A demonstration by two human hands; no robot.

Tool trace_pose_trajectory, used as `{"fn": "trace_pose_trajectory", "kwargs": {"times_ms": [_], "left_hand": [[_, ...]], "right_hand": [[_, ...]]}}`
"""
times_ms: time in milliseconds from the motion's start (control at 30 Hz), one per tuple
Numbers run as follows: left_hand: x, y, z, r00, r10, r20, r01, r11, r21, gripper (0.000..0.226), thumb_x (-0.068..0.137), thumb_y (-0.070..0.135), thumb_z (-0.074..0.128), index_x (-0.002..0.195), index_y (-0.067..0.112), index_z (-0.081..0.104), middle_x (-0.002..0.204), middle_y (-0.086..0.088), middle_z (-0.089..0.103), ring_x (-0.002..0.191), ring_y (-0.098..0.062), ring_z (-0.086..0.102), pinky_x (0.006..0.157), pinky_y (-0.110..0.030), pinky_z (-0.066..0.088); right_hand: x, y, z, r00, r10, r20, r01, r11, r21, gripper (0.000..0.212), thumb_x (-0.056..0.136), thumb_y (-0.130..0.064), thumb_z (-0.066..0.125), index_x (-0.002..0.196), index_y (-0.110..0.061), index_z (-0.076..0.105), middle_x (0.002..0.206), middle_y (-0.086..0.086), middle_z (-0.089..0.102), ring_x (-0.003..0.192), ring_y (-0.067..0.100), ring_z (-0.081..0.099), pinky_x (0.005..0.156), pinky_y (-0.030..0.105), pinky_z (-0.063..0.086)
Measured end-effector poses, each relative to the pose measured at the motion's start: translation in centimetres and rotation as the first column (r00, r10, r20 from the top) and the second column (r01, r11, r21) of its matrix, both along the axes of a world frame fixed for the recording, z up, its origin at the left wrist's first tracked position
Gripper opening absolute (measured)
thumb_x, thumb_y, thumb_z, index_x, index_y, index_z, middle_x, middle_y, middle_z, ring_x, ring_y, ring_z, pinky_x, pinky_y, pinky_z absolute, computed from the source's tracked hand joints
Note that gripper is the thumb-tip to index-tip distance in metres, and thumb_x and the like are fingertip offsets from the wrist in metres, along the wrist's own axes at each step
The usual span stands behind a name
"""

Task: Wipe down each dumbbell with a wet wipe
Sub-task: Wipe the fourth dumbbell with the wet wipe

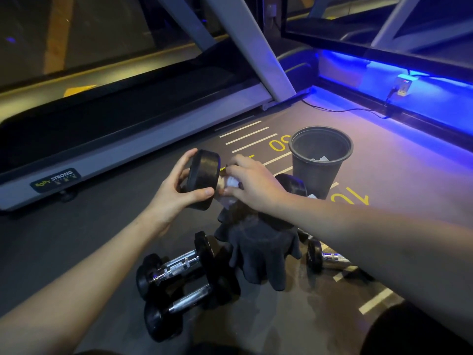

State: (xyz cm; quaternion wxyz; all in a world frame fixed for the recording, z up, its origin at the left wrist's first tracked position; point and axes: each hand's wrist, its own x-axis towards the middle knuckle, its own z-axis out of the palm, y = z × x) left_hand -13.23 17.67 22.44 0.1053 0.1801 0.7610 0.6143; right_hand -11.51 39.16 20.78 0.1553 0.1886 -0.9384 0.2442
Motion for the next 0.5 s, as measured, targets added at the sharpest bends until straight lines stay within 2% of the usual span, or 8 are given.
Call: {"fn": "trace_pose_trajectory", "kwargs": {"times_ms": [133, 267, 433, 500], "left_hand": [[0.0, 0.0, -0.1, 1.000, -0.003, 0.005, 0.003, 1.000, 0.012, 0.098, 0.057, 0.033, 0.087, 0.144, 0.045, 0.044, 0.129, -0.003, 0.066, 0.115, -0.015, 0.064, 0.099, -0.038, 0.050], [0.0, 0.1, 0.0, 1.000, -0.013, -0.002, 0.013, 1.000, 0.006, 0.096, 0.059, 0.034, 0.087, 0.143, 0.047, 0.044, 0.129, -0.005, 0.064, 0.114, -0.015, 0.064, 0.094, -0.036, 0.052], [-0.1, 0.2, 0.1, 0.999, -0.032, -0.022, 0.031, 0.999, -0.009, 0.094, 0.060, 0.035, 0.086, 0.143, 0.049, 0.043, 0.132, -0.005, 0.062, 0.120, -0.020, 0.062, 0.094, -0.038, 0.052], [-0.2, 0.2, 0.2, 0.999, -0.041, -0.033, 0.041, 0.999, -0.016, 0.095, 0.060, 0.034, 0.086, 0.143, 0.049, 0.042, 0.132, -0.003, 0.062, 0.121, -0.019, 0.061, 0.096, -0.037, 0.051]], "right_hand": [[0.5, -0.6, -0.2, 0.999, -0.045, -0.006, 0.044, 0.991, -0.130, 0.033, 0.080, -0.032, 0.073, 0.108, -0.017, 0.064, 0.101, 0.000, 0.062, 0.098, 0.024, 0.058, 0.074, 0.034, 0.043], [0.6, -0.9, -0.1, 0.996, -0.094, 0.006, 0.094, 0.983, -0.155, 0.028, 0.080, -0.034, 0.073, 0.105, -0.023, 0.065, 0.091, -0.004, 0.067, 0.090, 0.022, 0.061, 0.066, 0.030, 0.037], [-1.0, -0.5, 0.9, 0.976, 0.010, 0.217, 0.032, 0.981, -0.190, 0.016, 0.081, -0.034, 0.073, 0.086, -0.021, 0.067, 0.071, -0.009, 0.057, 0.073, 0.015, 0.055, 0.063, 0.029, 0.040], [-1.7, -0.1, 2.0, 0.941, 0.084, 0.329, -0.020, 0.981, -0.193, 0.021, 0.083, -0.034, 0.075, 0.072, -0.023, 0.061, 0.064, -0.010, 0.052, 0.063, 0.008, 0.047, 0.058, 0.020, 0.037]]}}
